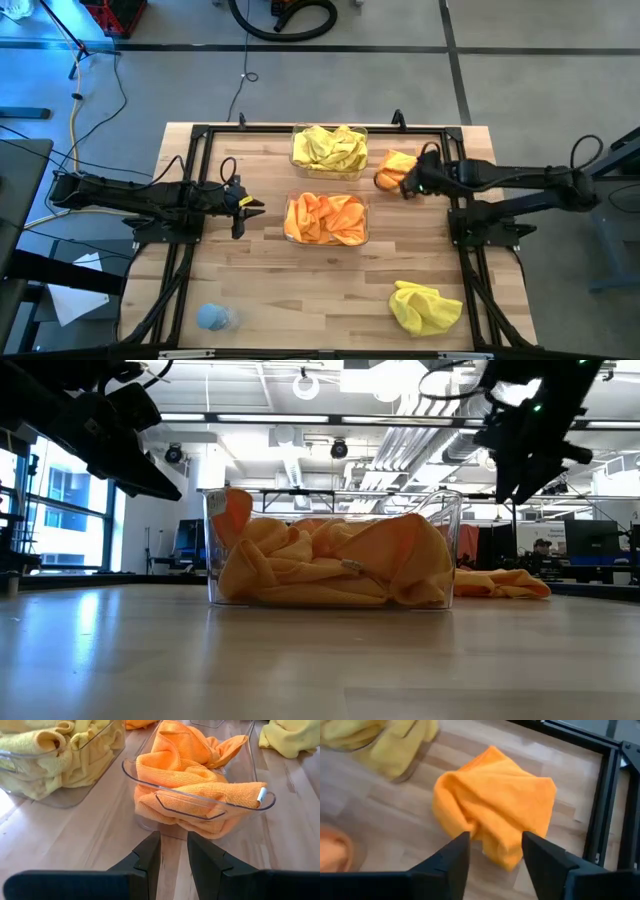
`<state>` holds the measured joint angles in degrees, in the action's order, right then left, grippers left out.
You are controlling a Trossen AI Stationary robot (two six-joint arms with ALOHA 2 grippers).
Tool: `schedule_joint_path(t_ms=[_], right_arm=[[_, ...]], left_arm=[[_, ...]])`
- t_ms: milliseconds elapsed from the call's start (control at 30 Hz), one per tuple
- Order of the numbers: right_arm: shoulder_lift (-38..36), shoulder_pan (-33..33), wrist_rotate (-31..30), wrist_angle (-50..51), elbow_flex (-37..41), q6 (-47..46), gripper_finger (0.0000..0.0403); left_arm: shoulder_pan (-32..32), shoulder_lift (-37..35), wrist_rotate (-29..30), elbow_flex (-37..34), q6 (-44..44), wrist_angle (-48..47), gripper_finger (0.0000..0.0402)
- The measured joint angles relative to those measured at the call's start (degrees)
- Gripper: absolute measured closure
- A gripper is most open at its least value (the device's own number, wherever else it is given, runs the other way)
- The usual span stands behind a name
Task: Sort microfiber towel by color & place in baskets
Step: Put the orange microfiber towel into the bottom transparent bin
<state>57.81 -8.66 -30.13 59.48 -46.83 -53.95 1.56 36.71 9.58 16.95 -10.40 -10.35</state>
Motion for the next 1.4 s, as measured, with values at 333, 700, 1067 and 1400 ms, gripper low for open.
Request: schedule_joint_path(t_ms=[333,700,1067,1400], right_arm=[[14.25,-17.83,9.39,-12.98,-0.02,15.01,0.0136],[32.63,-25.35,19.04,-20.56,3.07,22.88,0.0105],[27.3,-25.1,18.3,-22.48,8.8,17.77,0.0337],[10.63,-18.62,19.39,-8.58,8.98,8.16,0.0377]], left_arm=[[-0.02,0.02,-0.02,0.02,-1.05,-2.35,0.0318],[-0.02,0.02,-0.02,0.02,-1.51,-5.36,0.0318],[0.0,0.02,-0.02,0.01,-1.51,-5.31,0.0318],[-0.01,0.02,-0.02,0.01,-1.42,-5.28,0.0318]])
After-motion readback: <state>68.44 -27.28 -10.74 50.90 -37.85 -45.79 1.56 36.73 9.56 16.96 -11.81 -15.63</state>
